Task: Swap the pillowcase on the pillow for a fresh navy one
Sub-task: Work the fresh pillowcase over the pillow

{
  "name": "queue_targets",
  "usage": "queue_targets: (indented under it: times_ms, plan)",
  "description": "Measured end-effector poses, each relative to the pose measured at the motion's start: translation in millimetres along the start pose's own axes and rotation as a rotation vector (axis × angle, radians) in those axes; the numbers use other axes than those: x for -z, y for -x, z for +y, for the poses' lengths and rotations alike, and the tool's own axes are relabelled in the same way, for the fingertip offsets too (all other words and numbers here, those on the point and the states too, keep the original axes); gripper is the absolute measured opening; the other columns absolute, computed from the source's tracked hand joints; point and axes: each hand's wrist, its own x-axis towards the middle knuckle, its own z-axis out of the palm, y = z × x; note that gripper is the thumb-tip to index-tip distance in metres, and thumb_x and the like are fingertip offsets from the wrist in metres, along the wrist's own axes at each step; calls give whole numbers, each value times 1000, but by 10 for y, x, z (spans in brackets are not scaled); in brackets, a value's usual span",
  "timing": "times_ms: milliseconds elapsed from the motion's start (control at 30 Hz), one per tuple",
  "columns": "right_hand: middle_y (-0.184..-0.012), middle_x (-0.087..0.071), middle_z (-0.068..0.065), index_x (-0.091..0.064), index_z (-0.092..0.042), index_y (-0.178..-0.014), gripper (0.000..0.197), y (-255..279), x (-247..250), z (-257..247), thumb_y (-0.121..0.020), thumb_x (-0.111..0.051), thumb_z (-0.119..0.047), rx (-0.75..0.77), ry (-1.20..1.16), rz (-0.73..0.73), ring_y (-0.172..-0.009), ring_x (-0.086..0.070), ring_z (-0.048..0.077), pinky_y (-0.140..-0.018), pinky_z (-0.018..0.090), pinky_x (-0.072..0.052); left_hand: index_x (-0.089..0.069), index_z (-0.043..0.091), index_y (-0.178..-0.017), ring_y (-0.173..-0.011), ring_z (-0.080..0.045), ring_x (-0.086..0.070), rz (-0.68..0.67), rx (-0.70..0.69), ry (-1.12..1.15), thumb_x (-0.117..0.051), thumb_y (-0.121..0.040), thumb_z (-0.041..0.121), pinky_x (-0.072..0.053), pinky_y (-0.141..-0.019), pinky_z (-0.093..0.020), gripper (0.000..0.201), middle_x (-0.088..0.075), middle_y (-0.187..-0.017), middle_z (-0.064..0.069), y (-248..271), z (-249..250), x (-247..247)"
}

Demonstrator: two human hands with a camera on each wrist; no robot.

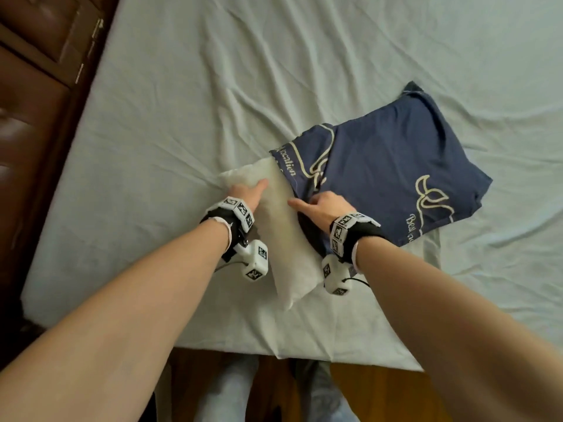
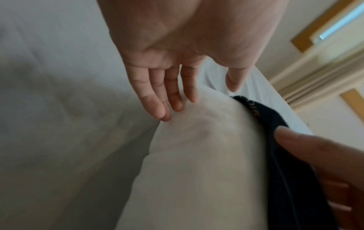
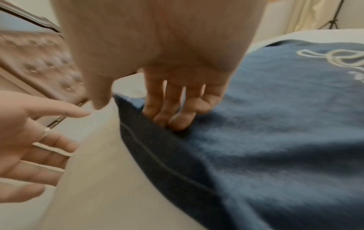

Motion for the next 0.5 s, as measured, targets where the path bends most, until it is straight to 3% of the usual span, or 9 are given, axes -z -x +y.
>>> queue_targets:
  times_ms: [100, 167, 200, 267, 300, 400, 500]
  plan:
    - [-113, -57, -3, -52, -27, -111, 61, -105, 88, -274, -71, -63, -73, 103, -37, 211, -95, -61, 22, -82, 40, -52, -46, 20, -115, -91, -37, -67, 82, 48, 161, -55, -45, 58, -54, -85, -51, 80, -64, -110, -14, -358, -55, 47]
    - [-130, -46, 4, -41, -27, -130, 75, -254, 20, -442, -71, -71, -62, 81, -4, 183, -107, -58, 29, -87, 45, -51, -42, 26, -113, -81, -35, -70, -22, 97, 263, -62, -52, 52, -57, -77, -52, 69, -64, -106, -14, -385, -154, 101]
    - [-132, -44, 6, -39, -27, -133, 74, -334, -28, -502, -74, -71, -56, 55, 37, 156, -111, -57, 33, -90, 47, -50, -44, 24, -114, -78, -34, -71, -91, 107, 318, -65, -63, 48, -59, -74, -51, 60, -63, -106, -15, -191, -133, 142]
    - [-130, -51, 9, -44, -26, -131, 52, -478, -124, -555, -83, -63, -38, 13, 52, 132, -113, -56, 38, -96, 49, -46, -48, 13, -119, -77, -35, -69, -245, 132, 447, -58, -88, 42, -60, -69, -46, 43, -59, -113, -19, -43, -167, 158]
    - [-127, -57, 10, -50, -26, -127, 40, -512, -156, -549, -87, -56, -28, -2, -7, 144, -113, -57, 39, -97, 48, -46, -48, 9, -125, -79, -35, -69, -293, 143, 514, -54, -93, 43, -60, -67, -44, 48, -58, -119, -21, -41, -227, 158]
    - [-111, -70, 4, -72, -30, -106, 24, -471, -259, -462, -89, -56, -21, -18, -258, 206, -108, -62, 31, -99, 41, -48, -49, 14, -133, -85, -35, -68, -403, 154, 731, -45, -90, 64, -58, -79, -47, 66, -59, -124, -23, -75, -383, 145]
    - [-88, -75, -4, -78, -27, -92, 9, -288, -315, -541, -84, -73, -25, 151, -421, 66, -89, -69, 16, -96, 35, -52, -58, 18, -127, -101, -37, -65, -562, 163, 924, -34, -82, 82, -48, -96, -55, 82, -61, -124, -18, -50, -450, 84]
